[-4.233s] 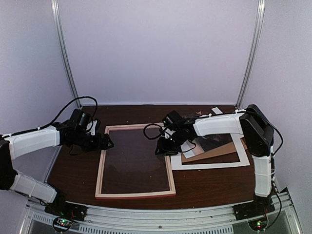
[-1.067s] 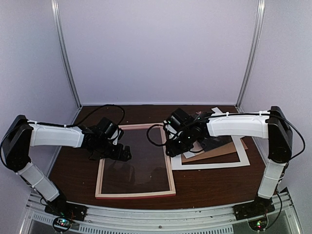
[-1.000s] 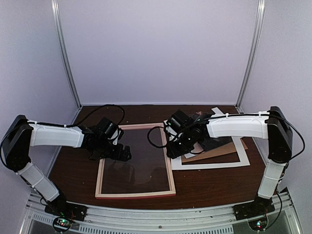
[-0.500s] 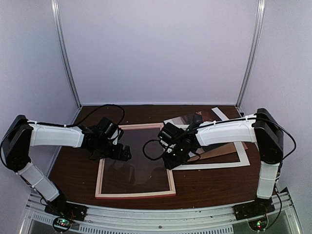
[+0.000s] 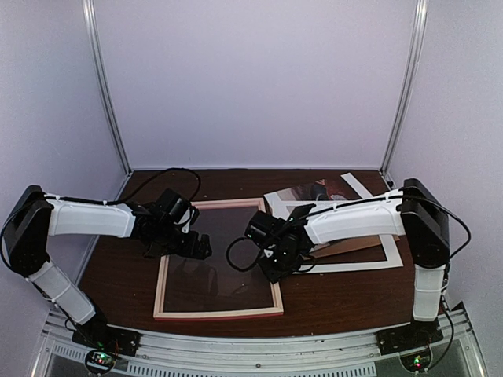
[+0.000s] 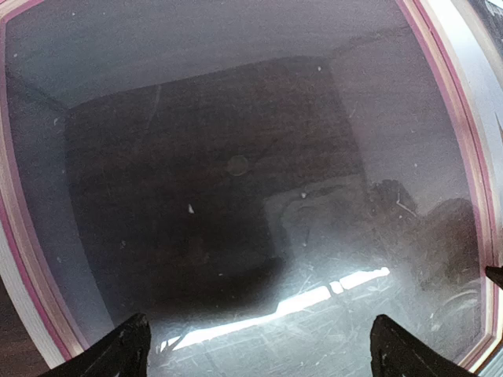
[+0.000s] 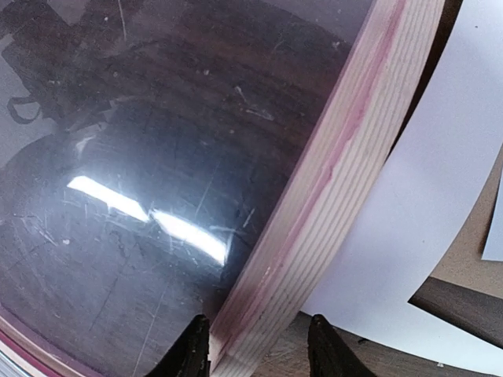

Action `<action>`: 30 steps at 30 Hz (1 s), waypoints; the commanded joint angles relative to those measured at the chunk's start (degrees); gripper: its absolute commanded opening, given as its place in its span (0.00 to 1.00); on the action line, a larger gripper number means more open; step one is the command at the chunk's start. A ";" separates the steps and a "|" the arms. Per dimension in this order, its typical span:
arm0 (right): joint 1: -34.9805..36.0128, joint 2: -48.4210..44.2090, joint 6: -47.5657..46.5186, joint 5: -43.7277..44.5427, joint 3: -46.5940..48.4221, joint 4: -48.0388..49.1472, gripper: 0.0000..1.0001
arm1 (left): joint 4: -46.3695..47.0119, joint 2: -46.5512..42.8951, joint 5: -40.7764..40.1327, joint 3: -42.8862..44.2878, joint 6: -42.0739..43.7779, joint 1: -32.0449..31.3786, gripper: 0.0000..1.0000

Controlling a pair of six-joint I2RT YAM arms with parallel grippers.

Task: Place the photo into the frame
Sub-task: Press the glass panel against the frame body.

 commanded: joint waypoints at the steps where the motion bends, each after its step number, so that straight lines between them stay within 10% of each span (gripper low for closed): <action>1: 1.24 1.77 1.04 3.05 1.23 -2.00 0.42 | 0.59 -1.06 -0.37 0.48 -0.52 -0.35 0.98; 30: 2.46 -6.40 4.44 -4.94 -6.69 1.19 0.45 | 0.45 -1.88 -0.82 0.03 -0.44 -0.35 0.98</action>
